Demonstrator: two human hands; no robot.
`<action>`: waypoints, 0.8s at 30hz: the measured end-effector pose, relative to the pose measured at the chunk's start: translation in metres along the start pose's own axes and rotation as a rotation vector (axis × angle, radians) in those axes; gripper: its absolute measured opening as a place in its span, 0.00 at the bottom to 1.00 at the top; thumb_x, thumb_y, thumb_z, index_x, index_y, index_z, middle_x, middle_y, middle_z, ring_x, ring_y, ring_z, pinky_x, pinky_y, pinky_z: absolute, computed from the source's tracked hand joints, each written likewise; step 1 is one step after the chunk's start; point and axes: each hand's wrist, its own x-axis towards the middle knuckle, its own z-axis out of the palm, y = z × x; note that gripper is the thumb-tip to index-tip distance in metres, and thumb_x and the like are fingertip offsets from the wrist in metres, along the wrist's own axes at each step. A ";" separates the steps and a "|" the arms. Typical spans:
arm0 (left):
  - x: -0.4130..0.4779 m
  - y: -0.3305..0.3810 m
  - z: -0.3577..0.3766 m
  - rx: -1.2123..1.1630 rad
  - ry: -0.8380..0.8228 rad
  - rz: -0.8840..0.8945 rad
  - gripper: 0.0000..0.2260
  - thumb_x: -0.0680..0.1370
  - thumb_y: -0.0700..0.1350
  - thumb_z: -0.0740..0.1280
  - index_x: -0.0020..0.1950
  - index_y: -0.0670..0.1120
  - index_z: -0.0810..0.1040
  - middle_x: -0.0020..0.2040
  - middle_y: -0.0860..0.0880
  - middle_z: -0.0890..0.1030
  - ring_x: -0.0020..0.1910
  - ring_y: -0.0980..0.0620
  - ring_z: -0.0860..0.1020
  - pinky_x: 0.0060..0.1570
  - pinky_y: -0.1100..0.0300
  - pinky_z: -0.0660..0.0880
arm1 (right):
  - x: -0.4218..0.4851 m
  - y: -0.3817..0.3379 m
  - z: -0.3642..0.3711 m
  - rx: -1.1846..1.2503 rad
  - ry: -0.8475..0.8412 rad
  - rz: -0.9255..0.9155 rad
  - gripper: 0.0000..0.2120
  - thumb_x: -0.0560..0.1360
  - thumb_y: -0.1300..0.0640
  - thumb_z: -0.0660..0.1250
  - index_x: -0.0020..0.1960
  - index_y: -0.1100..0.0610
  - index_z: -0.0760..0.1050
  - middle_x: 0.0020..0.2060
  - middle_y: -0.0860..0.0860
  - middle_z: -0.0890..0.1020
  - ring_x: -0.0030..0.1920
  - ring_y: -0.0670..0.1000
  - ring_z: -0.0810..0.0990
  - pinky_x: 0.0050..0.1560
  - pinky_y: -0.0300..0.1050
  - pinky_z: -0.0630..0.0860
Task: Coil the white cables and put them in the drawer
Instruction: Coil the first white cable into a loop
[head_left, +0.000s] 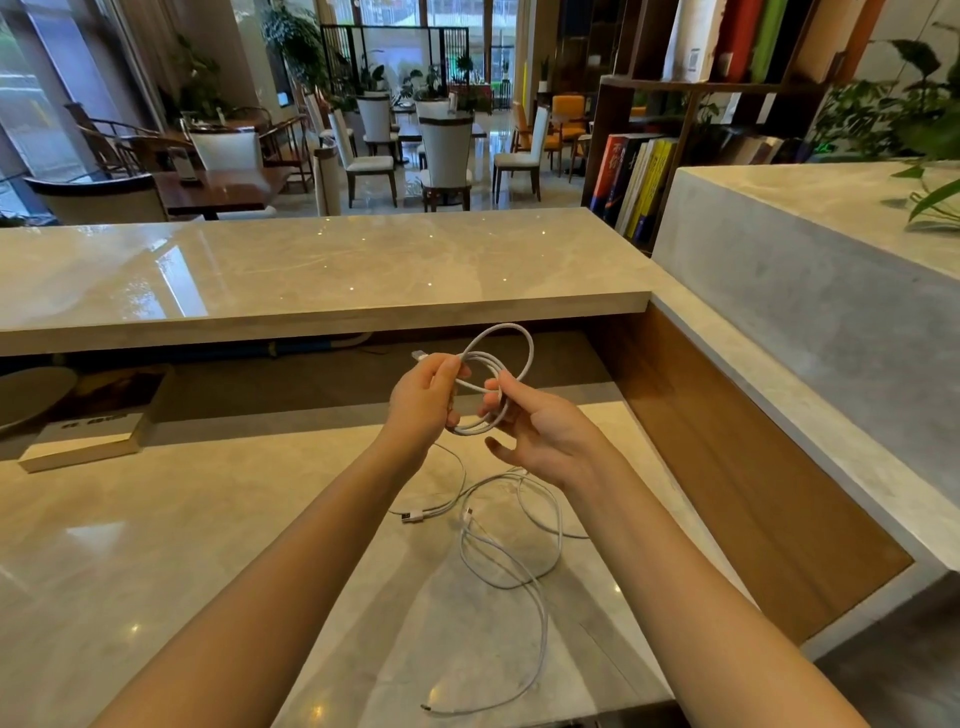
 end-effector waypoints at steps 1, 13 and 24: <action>0.001 -0.001 0.000 -0.010 0.003 0.001 0.11 0.81 0.47 0.56 0.51 0.45 0.76 0.35 0.50 0.73 0.29 0.56 0.70 0.28 0.67 0.70 | 0.000 0.000 -0.001 -0.014 -0.003 0.010 0.11 0.77 0.52 0.63 0.42 0.57 0.78 0.32 0.50 0.79 0.43 0.49 0.76 0.59 0.53 0.67; 0.008 -0.003 0.001 -0.176 0.042 -0.073 0.11 0.82 0.46 0.55 0.52 0.43 0.76 0.33 0.48 0.70 0.28 0.55 0.66 0.28 0.63 0.66 | 0.003 0.011 0.002 -1.265 0.505 -0.909 0.15 0.72 0.47 0.69 0.55 0.53 0.75 0.50 0.48 0.72 0.50 0.46 0.67 0.46 0.40 0.66; 0.012 -0.005 -0.003 -0.513 -0.116 -0.468 0.11 0.81 0.45 0.57 0.52 0.42 0.76 0.44 0.44 0.74 0.28 0.57 0.64 0.28 0.67 0.67 | 0.013 0.011 0.008 -0.913 0.332 -0.823 0.04 0.73 0.59 0.68 0.40 0.57 0.78 0.42 0.51 0.74 0.38 0.42 0.72 0.37 0.28 0.69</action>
